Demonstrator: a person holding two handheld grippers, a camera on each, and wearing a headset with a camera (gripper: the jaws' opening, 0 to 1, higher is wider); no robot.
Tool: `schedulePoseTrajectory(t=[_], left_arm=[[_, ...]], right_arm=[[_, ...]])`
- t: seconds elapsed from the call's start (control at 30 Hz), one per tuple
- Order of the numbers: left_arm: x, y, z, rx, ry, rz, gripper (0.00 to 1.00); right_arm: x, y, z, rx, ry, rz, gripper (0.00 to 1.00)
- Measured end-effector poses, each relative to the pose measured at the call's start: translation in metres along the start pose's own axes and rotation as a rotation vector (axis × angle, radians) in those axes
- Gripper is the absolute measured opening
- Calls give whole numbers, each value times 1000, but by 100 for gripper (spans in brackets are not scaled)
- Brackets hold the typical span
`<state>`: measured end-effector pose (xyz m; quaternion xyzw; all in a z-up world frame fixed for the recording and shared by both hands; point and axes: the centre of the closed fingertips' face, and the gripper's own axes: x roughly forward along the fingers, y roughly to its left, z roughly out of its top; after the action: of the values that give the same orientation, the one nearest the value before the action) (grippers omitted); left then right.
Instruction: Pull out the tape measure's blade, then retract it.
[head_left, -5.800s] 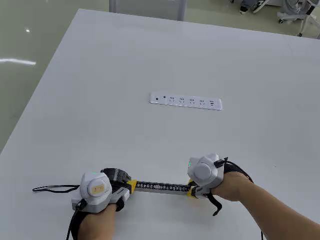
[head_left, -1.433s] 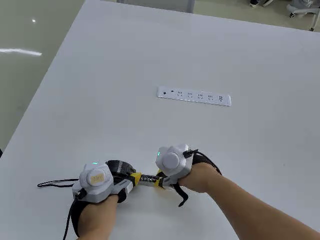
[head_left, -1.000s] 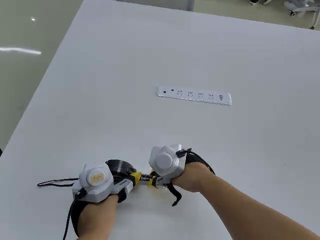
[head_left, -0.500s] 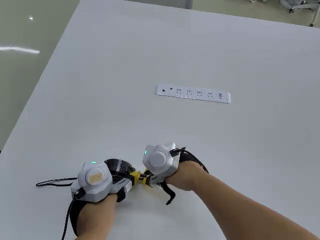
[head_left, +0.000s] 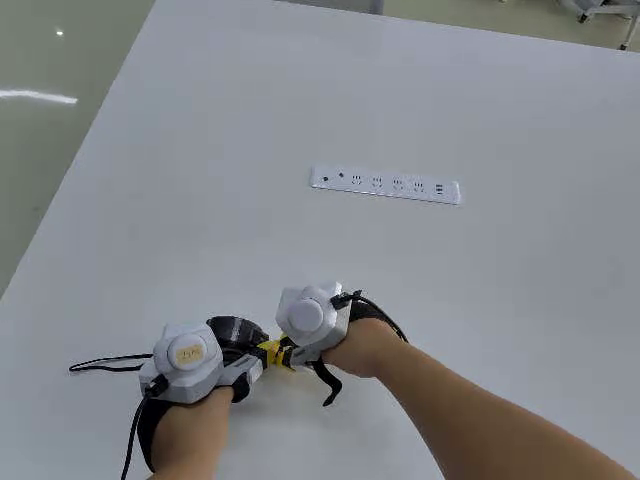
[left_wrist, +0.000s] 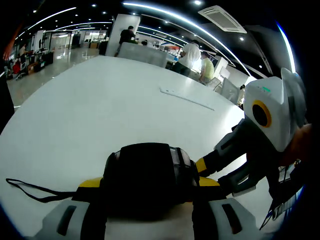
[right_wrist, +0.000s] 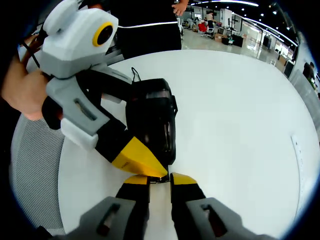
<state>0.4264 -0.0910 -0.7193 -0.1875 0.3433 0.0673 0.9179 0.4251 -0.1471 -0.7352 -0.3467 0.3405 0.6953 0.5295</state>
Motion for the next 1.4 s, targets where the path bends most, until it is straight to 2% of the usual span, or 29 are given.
schedulePoseTrajectory(t=[0.27,0.53,0.93,1.03,1.07,1.13,1.2,1.3,1.33,1.4], left_arm=[[-1,0,1,-5,3,-5,66],[-2,0,1,-22,4,-18,66],[-3,-1,2,-34,5,-35,67],[-5,2,5,-46,-14,-30,70],[-6,6,10,-33,-43,-7,77],[-6,6,11,-33,-48,-9,88],[-5,9,11,-31,-44,-6,90],[-6,14,15,-46,-72,3,95],[-7,16,18,-56,-90,6,97],[-13,24,32,-80,-168,30,100]], right_arm=[[4,2,7,-32,-23,6,15],[7,0,8,-22,-39,6,15],[6,-1,9,-27,-21,0,15],[7,-1,9,-31,-17,-4,15],[7,-2,8,-28,-17,-4,15],[7,-2,9,-26,-18,-5,15],[7,-2,9,-31,-17,-4,15],[8,-3,8,-19,-18,-2,15],[7,-2,9,-14,-17,-3,15],[7,-2,8,-8,-17,-6,16]])
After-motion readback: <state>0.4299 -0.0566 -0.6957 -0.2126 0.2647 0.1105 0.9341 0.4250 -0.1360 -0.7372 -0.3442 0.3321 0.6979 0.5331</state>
